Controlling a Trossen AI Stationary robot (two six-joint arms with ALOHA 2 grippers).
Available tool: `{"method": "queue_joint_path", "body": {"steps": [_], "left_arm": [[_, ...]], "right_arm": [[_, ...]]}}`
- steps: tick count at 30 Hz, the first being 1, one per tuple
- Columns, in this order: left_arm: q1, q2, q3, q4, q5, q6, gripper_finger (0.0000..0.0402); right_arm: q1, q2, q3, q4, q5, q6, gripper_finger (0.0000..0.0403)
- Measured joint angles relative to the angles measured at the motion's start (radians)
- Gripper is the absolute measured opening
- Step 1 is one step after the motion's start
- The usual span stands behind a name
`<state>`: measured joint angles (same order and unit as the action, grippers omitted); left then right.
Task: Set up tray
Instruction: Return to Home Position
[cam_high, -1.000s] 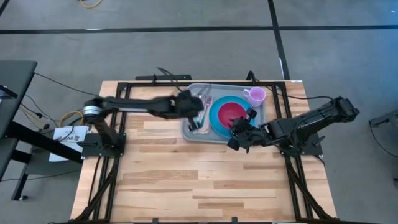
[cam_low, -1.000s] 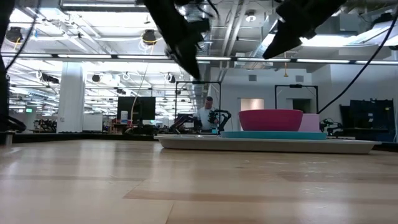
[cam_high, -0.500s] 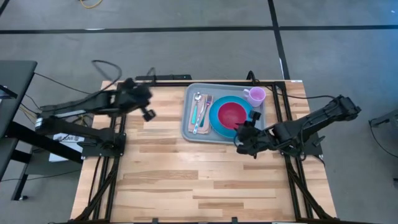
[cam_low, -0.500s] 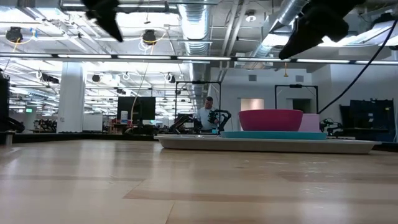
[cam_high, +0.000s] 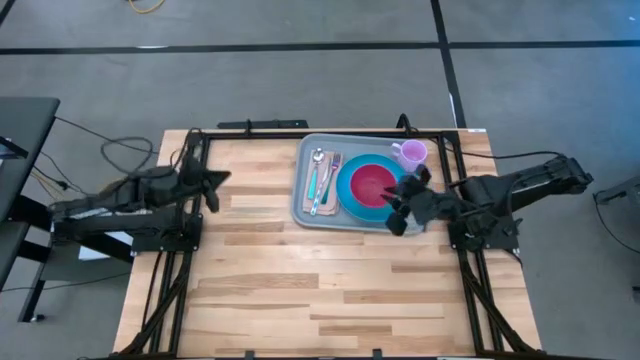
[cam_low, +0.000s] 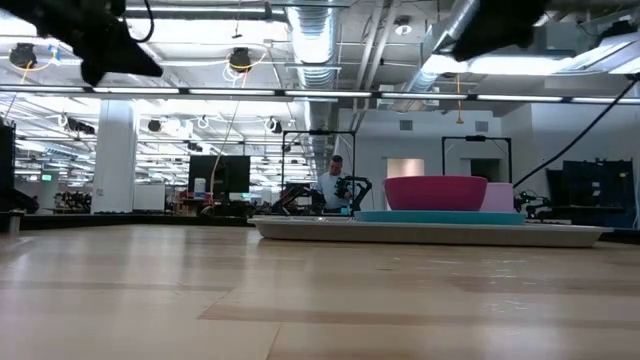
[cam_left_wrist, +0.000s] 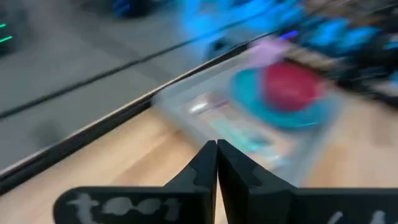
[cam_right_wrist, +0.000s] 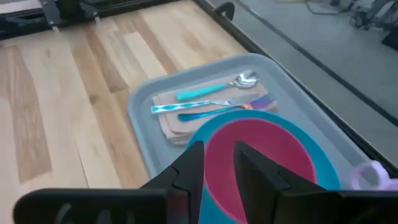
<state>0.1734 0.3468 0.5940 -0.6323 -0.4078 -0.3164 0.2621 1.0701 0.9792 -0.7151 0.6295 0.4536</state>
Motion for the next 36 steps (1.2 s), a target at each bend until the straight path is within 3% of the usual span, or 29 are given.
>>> {"method": "queue_joint_path", "body": {"steps": [3,6,12,16,21,25,28,30,36], "left_arm": [[-0.001,-0.128,-0.141,0.21,0.116,0.099,0.0],[-0.001,-0.239,-0.247,0.33,0.166,0.139,0.0],[0.0,-0.345,-0.386,0.504,0.252,0.163,0.0],[-0.001,-0.315,-0.437,0.585,0.355,0.156,0.0],[0.009,-0.316,-0.448,0.58,0.287,0.137,0.0],[0.04,-0.338,-0.426,0.582,0.322,0.138,0.0],[0.064,-0.345,-0.418,0.583,0.41,0.147,0.0],[0.077,-0.342,-0.418,0.58,0.461,0.145,0.0],[0.092,-0.341,-0.479,0.627,0.48,0.091,0.0]], "right_arm": [[0.042,-0.093,-0.038,-0.038,0.058,0.029,0.0081],[0.091,-0.22,-0.102,-0.014,0.131,0.051,0.0081],[0.175,-0.469,-0.348,0.283,0.172,-0.047,0.0081],[0.214,-0.627,-0.544,0.566,0.154,-0.192,0.0081],[0.232,-0.812,-0.706,0.745,0.074,-0.364,0.0081],[0.231,-0.966,-0.76,0.741,-0.041,-0.428,0.0081],[0.231,-1.069,-0.79,0.727,-0.132,-0.475,0.0081],[0.23,-1.066,-0.806,0.723,-0.154,-0.491,0.0081],[0.209,-1.066,-0.811,0.711,-0.138,-0.483,0.0081]]}}
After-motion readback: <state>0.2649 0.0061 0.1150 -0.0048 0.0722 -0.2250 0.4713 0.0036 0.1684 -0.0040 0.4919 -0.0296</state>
